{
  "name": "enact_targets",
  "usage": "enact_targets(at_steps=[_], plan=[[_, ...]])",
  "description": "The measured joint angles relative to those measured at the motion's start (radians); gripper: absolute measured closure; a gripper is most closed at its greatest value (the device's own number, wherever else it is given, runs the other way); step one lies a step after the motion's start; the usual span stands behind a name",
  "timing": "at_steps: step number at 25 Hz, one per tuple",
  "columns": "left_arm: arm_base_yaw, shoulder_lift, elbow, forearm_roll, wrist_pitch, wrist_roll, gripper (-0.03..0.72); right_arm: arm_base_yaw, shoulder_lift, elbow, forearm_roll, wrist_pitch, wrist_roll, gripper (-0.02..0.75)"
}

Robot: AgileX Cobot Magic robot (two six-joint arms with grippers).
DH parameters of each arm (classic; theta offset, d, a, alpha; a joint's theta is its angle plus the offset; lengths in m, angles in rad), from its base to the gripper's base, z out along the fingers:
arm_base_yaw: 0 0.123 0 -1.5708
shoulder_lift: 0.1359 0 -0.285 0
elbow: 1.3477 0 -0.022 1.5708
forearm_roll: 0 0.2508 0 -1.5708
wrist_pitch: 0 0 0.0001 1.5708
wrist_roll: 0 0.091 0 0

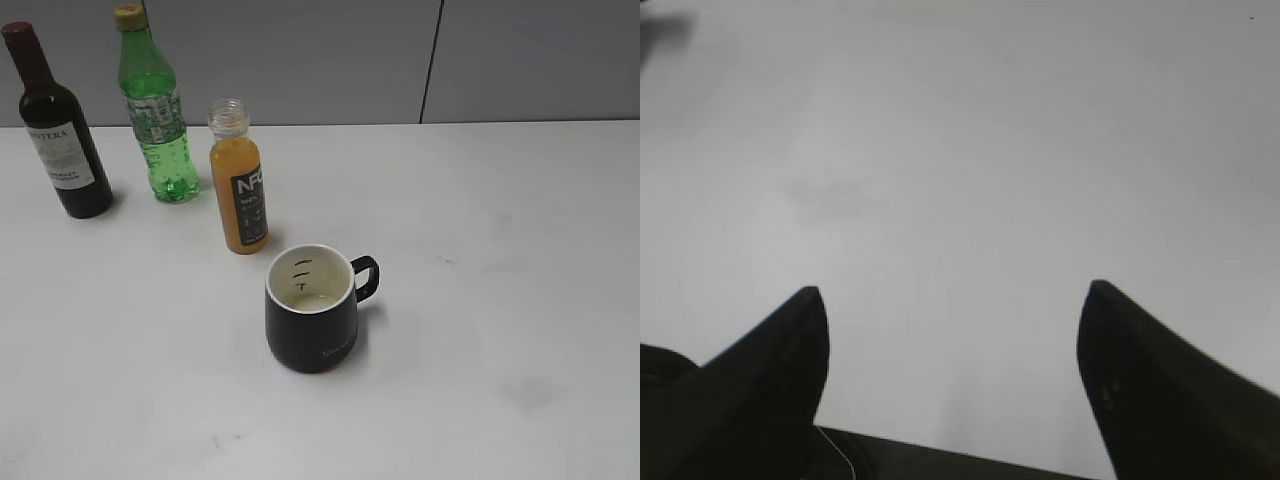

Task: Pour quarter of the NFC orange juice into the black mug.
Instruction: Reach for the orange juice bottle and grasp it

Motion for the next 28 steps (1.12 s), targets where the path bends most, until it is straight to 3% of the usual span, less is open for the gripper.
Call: enact_targets(at_steps=[12, 15, 28], plan=[[0.0, 0.0, 0.0, 0.0, 0.0, 0.0, 0.457, -0.186, -0.365, 0.061, 0.05, 0.014, -0.039, 0.15], [0.0, 0.0, 0.0, -0.001, 0.0, 0.0, 0.457, -0.225, -0.457, 0.105, 0.094, 0.016, -0.094, 0.115], [0.0, 0.0, 0.0, 0.0, 0.0, 0.0, 0.457, -0.286, -0.562, 0.151, 0.181, -0.026, -0.148, 0.086]])
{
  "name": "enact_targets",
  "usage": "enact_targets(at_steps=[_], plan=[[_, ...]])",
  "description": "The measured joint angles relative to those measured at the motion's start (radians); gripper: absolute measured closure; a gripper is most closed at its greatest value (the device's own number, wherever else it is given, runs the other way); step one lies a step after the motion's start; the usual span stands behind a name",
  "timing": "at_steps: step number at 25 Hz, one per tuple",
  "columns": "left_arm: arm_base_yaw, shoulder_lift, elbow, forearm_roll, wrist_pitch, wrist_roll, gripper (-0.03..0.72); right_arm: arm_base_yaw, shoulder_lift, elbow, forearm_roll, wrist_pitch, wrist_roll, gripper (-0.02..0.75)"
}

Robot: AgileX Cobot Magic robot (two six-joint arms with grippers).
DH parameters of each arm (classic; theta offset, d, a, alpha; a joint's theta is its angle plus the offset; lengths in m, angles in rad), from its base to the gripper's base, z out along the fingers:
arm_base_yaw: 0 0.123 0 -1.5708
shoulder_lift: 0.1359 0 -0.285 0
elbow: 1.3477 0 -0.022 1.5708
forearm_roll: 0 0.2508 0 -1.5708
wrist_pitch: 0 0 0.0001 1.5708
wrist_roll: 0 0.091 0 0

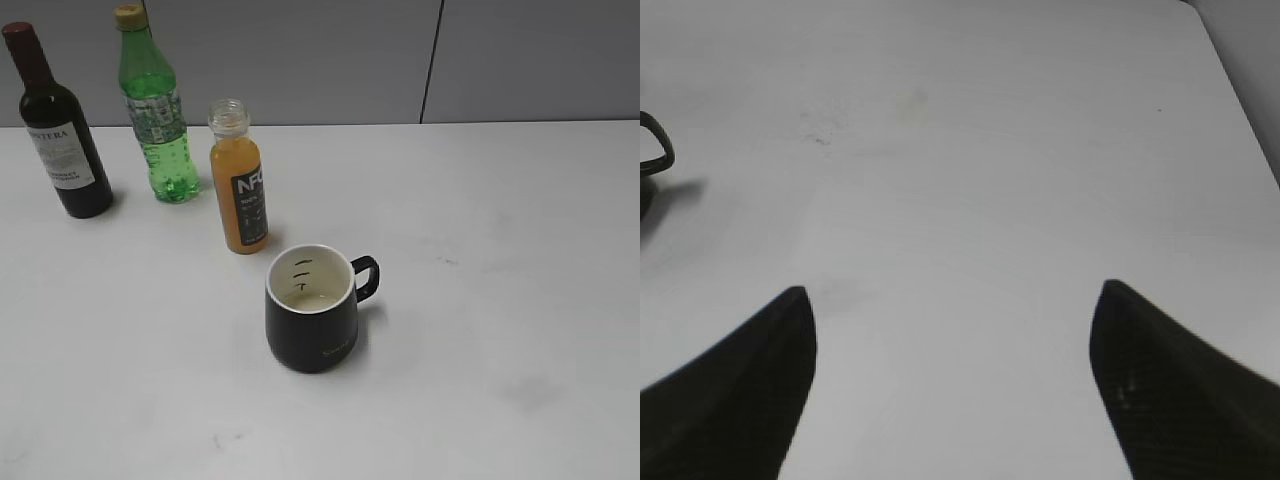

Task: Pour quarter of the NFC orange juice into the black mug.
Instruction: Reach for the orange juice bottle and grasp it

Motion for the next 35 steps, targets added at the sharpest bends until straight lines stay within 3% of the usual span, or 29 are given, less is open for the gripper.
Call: enact_targets(at_steps=[5, 17, 35], plan=[[0.0, 0.0, 0.0, 0.0, 0.0, 0.0, 0.457, 0.0, 0.0, 0.0, 0.0, -0.001, 0.0, 0.093], [0.0, 0.0, 0.0, 0.0, 0.0, 0.0, 0.457, 0.0, 0.0, 0.0, 0.001, -0.002, 0.0, 0.26], [0.0, 0.0, 0.0, 0.0, 0.0, 0.0, 0.443, 0.0, 0.0, 0.0, 0.002, -0.002, 0.0, 0.269]])
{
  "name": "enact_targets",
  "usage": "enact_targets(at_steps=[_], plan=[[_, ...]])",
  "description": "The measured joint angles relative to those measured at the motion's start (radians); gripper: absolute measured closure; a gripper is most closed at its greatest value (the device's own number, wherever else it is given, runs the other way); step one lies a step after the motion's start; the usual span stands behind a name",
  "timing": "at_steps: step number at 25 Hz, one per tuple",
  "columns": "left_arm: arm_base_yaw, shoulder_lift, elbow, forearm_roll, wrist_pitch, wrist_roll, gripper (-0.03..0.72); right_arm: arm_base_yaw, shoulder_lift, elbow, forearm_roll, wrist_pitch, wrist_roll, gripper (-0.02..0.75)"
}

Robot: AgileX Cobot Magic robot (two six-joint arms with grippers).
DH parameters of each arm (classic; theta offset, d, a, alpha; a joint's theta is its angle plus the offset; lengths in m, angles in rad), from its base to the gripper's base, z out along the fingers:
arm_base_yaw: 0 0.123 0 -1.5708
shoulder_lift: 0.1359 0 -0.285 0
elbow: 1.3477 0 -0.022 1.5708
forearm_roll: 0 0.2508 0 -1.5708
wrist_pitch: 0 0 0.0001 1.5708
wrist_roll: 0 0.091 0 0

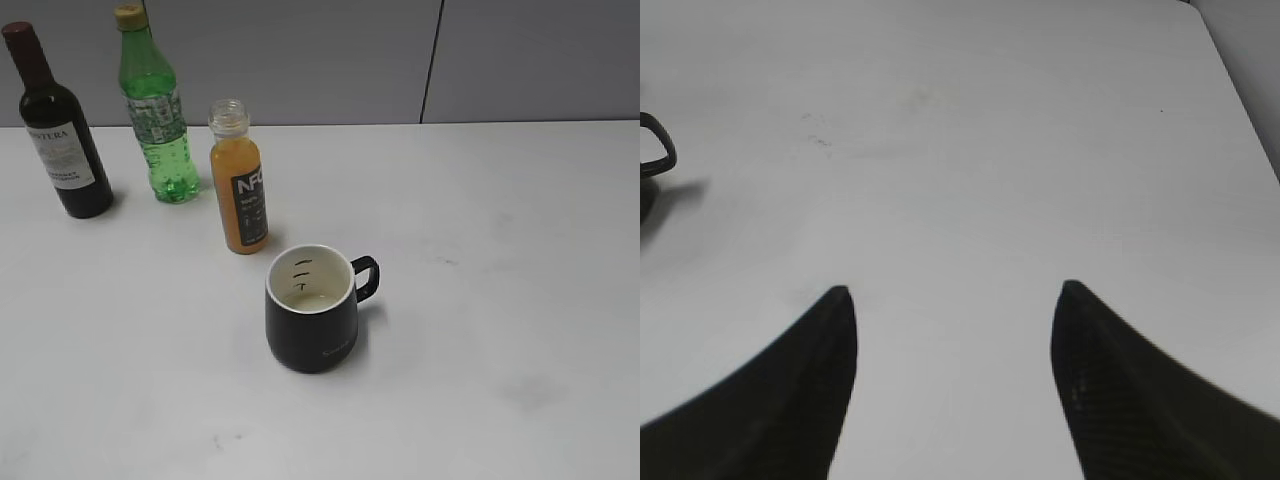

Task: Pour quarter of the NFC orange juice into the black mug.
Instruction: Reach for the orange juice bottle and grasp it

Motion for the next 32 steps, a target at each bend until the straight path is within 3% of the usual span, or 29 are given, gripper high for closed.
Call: enact_targets(at_steps=[2, 5, 8, 12, 25, 32], plan=[[0.0, 0.0, 0.0, -0.002, 0.0, 0.0, 0.346, 0.0, 0.0, 0.0, 0.0, 0.0, 0.0, 0.27], [0.0, 0.0, 0.0, -0.009, 0.0, 0.0, 0.095, 0.0, 0.0, 0.0, 0.0, 0.0, 0.0, 0.27], [0.0, 0.0, 0.0, -0.013, 0.0, 0.0, 0.025, 0.0, 0.0, 0.0, 0.0, 0.0, 0.0, 0.27], [0.0, 0.0, 0.0, -0.019, 0.0, 0.0, 0.01, 0.0, 0.0, 0.0, 0.0, 0.0, 0.0, 0.27], [0.0, 0.005, -0.012, -0.057, -0.023, 0.0, 0.061, 0.0, 0.0, 0.0, 0.0, 0.0, 0.0, 0.27], [0.0, 0.178, -0.033, -0.079, -0.414, 0.029, 0.061, -0.001, 0.0, 0.0, 0.0, 0.0, 0.0, 0.27]])
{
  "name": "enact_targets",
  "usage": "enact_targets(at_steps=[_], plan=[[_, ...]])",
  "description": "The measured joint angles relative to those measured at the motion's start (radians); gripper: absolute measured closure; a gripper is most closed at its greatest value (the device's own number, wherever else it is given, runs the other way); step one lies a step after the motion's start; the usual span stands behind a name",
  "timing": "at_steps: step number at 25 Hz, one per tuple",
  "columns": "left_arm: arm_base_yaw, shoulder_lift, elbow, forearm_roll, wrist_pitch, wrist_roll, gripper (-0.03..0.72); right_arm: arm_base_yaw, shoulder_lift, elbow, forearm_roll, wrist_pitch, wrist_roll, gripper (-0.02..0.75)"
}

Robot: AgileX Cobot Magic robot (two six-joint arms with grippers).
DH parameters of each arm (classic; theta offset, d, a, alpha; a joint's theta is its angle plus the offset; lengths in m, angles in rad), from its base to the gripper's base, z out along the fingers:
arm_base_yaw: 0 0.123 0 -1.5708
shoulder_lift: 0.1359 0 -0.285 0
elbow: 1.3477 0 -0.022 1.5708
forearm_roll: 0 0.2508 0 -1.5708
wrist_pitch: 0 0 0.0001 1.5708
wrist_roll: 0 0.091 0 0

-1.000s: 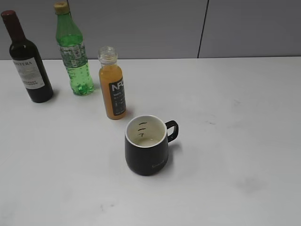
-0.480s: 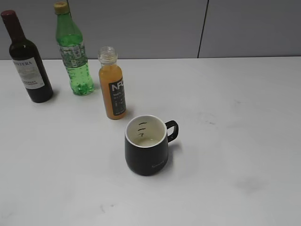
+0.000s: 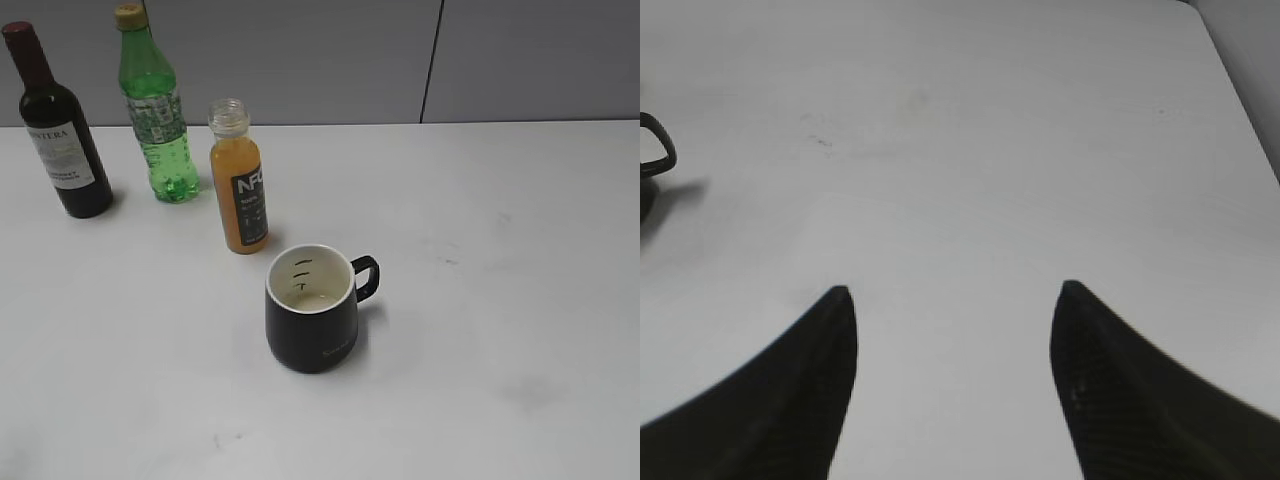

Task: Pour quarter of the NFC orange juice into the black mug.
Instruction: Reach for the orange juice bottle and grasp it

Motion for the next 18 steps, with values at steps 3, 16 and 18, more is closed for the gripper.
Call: enact_targets(at_steps=[3, 16, 18], plan=[[0.0, 0.134, -0.002, -0.045, -0.187, 0.076, 0.061, 0.0, 0.0, 0.0, 0.0, 0.0, 0.0, 0.27], [-0.138, 0.666, 0.15, -0.155, -1.041, 0.102, 0.062, 0.0, 0.0, 0.0, 0.0, 0.0, 0.0, 0.271], [-0.176, 0.739, 0.179, -0.155, -1.139, 0.062, 0.062, 0.0, 0.0, 0.0, 0.0, -0.001, 0.0, 0.271]])
